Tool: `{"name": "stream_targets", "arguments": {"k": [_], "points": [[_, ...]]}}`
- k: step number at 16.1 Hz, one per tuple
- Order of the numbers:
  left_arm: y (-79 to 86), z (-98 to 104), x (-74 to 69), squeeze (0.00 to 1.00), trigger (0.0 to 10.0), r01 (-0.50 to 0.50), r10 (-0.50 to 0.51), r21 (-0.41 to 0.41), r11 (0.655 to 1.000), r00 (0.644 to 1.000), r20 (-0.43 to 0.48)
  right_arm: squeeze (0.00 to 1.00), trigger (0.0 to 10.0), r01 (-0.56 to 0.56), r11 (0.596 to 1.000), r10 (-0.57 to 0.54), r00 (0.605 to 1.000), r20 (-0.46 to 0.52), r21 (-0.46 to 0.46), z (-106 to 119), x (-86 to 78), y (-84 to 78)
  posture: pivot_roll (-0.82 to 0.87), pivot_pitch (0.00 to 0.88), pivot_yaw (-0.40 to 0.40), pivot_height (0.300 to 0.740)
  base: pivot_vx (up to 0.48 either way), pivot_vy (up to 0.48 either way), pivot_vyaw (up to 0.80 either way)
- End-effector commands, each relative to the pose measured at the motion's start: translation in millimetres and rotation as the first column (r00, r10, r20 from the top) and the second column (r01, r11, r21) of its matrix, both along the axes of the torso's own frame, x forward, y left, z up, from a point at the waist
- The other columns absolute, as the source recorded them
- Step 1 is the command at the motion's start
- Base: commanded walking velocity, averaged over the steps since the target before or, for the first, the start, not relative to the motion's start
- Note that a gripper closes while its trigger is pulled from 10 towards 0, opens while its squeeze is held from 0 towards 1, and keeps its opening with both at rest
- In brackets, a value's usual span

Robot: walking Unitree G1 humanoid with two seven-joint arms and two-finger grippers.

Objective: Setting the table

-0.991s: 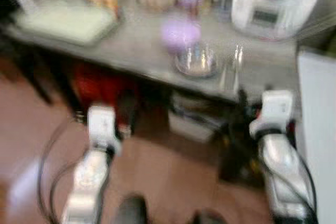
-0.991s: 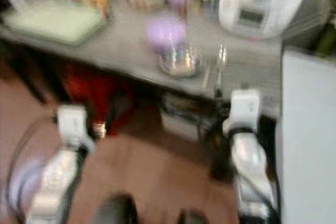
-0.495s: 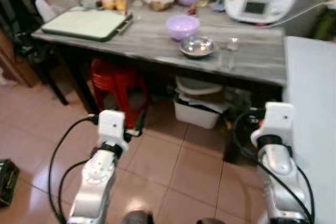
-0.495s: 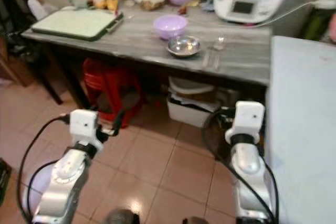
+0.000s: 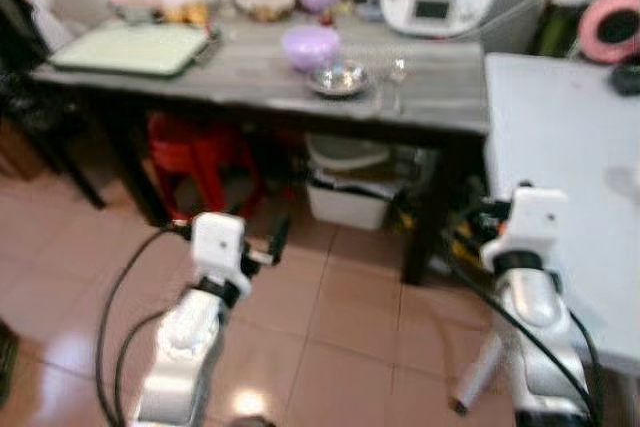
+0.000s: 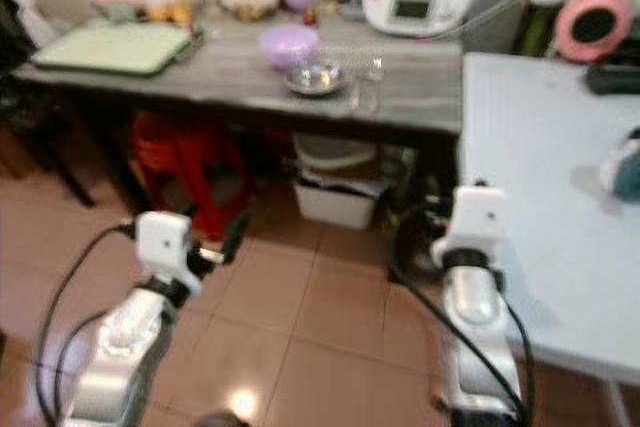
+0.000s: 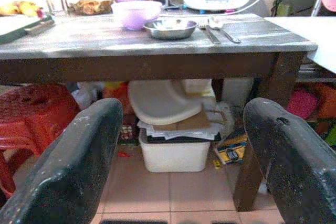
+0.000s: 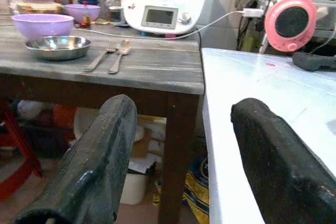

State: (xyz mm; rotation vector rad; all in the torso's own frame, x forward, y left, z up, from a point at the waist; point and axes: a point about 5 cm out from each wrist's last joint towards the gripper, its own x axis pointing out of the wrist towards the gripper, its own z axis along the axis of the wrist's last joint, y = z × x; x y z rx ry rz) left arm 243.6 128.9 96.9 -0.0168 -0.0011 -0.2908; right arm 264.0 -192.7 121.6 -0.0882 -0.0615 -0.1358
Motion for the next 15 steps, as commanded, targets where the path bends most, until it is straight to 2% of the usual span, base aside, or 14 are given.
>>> {"name": "stream_targets", "arguments": {"k": [1, 3, 6, 9, 10, 11, 12, 13, 14, 15], "points": [[-2.9, 5.7, -0.6, 0.0, 10.0, 0.018, -0.018, -0.014, 1.0, 1.0, 0.016, 0.0, 10.0, -0.025, 1.0, 0.025, 1.0, 0.005, -0.004, 4.2, 1.2, 1.9, -0.03, 0.003, 0.017, 0.74, 0.0, -0.458, 0.0], [-4.7, 5.2, -2.5, 0.0, 10.0, 0.036, -0.036, -0.033, 0.999, 0.999, 0.01, 0.0, 10.0, -0.033, 0.999, 0.034, 0.999, -0.017, 0.006, 2.7, 5.2, 5.7, -0.03, 0.006, 0.017, 0.74, 0.0, -0.454, 0.0], [-3.6, 6.8, -4.7, 0.0, 10.0, 0.049, -0.048, -0.041, 0.998, 0.999, 0.014, 0.0, 10.0, -0.093, 0.995, 0.092, 0.995, -0.022, -0.036, 2.0, 9.1, 10.6, -0.03, 0.014, 0.012, 0.74, 0.0, -0.454, 0.0], [-4.4, 7.4, -4.2, 0.0, 10.0, 0.06, -0.06, -0.031, 0.998, 0.998, 0.016, 0.0, 10.0, -0.118, 0.993, 0.119, 0.992, -0.043, 0.013, 2.1, 10.1, 11.5, -0.03, 0.023, 0.011, 0.74, 0.0, -0.451, 0.0], [-5.4, 7.9, -3.8, 0.0, 10.0, 0.065, -0.065, -0.028, 0.997, 0.998, 0.019, 0.45, 10.0, -0.096, 0.995, 0.098, 0.994, -0.052, 0.03, 2.5, 11.1, 8.1, -0.04, 0.025, 0.011, 0.74, 0.0, -0.431, 0.0], [-6.3, 9.0, -3.3, 0.0, 10.0, 0.07, -0.069, -0.028, 0.997, 0.997, 0.023, 1.0, 10.0, -0.086, 0.996, 0.087, 0.995, -0.045, 0.013, 4.4, 14.1, 6.0, -0.03, 0.029, 0.013, 0.74, 0.281, -0.386, 0.0], [-6.7, 9.5, -3.1, 0.0, 10.0, 0.072, -0.071, -0.028, 0.997, 0.997, 0.024, 1.0, 10.0, -0.077, 0.997, 0.077, 0.996, -0.036, 0.004, 6.4, 17.0, 5.5, -0.03, 0.031, 0.013, 0.74, 0.281, -0.386, 0.0], [-7.0, 9.7, -3.4, 0.0, 10.0, 0.073, -0.073, -0.03, 0.997, 0.997, 0.025, 0.16, 10.0, -0.086, 0.996, 0.086, 0.996, -0.011, 0.004, 10.9, 20.7, 6.7, -0.03, 0.031, 0.014, 0.74, 0.292, -0.375, 0.0], [-7.2, 10.0, -3.5, 0.0, 10.0, 0.072, -0.071, -0.048, 0.996, 0.997, 0.026, 0.0, 10.0, -0.085, 0.996, 0.085, 0.996, -0.007, -0.007, 14.5, 24.4, 7.2, -0.03, 0.032, 0.014, 0.74, 0.0, 0.0, 0.0], [-7.2, 10.3, -3.4, 0.0, 10.0, 0.073, -0.071, -0.045, 0.996, 0.997, 0.029, 0.0, 10.0, -0.086, 0.996, 0.086, 0.996, -0.018, 0.009, 14.2, 25.3, 7.3, -0.03, 0.032, 0.014, 0.74, 0.0, 0.0, 0.0]]}}
